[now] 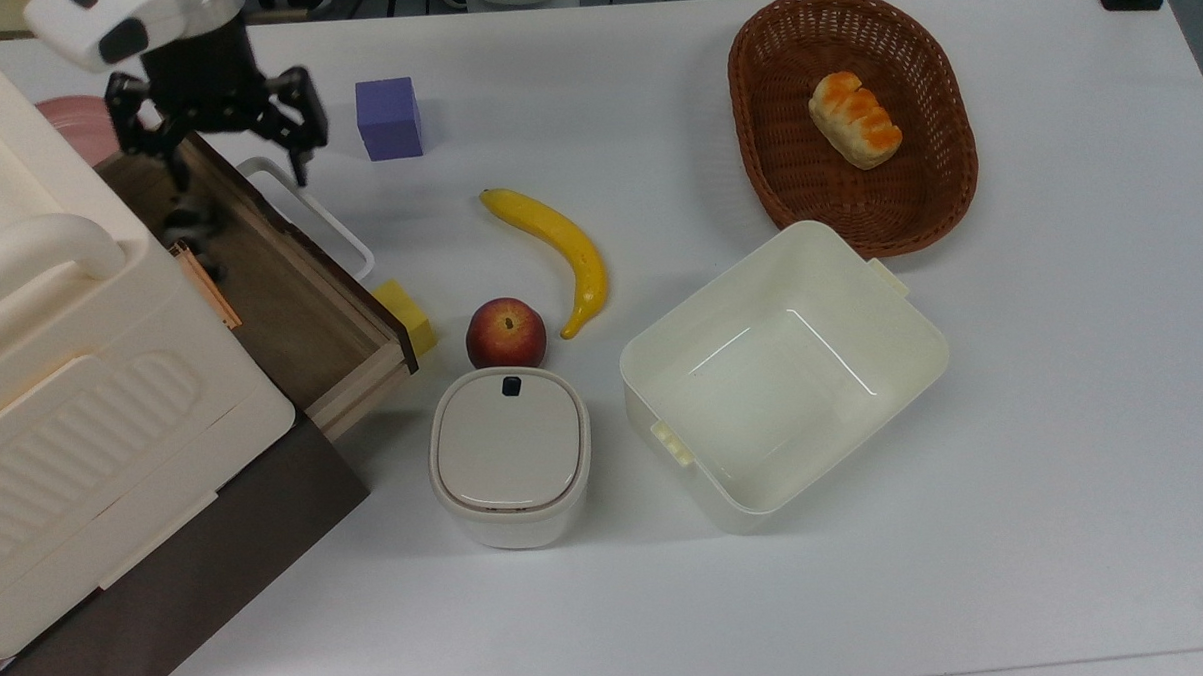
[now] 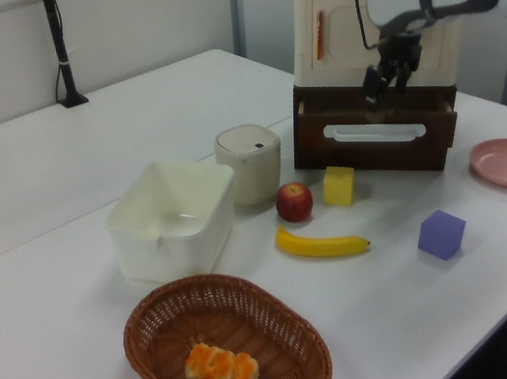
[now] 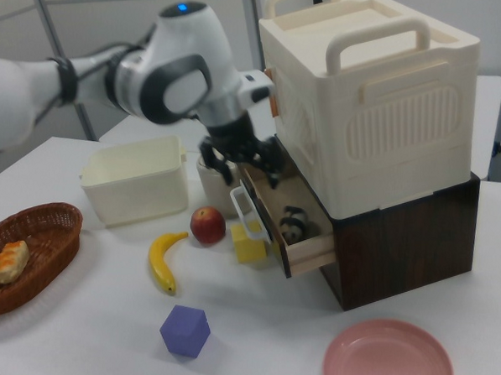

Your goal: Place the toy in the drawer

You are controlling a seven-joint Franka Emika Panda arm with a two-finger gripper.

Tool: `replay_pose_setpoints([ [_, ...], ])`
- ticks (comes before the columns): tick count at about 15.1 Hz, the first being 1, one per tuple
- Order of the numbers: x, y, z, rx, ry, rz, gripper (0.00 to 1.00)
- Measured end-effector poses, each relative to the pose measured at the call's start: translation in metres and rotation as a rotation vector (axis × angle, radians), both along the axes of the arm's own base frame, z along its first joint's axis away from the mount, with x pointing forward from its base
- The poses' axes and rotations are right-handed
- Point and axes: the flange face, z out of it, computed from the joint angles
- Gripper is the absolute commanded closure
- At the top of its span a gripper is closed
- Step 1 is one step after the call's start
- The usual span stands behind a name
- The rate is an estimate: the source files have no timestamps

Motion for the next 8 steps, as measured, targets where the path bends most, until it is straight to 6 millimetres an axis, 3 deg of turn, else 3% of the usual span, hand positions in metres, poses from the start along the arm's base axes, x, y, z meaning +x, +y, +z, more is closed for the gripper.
replay_pose_setpoints([
  [1,-0.003,0.015,0.012,0.015,0.01,0.002,0.0],
  [4,-0.012,0.095,0.051,0.062,0.015,0.003,0.0],
  [8,-0.01,0.132,0.051,0.098,0.015,-0.126,0.0],
])
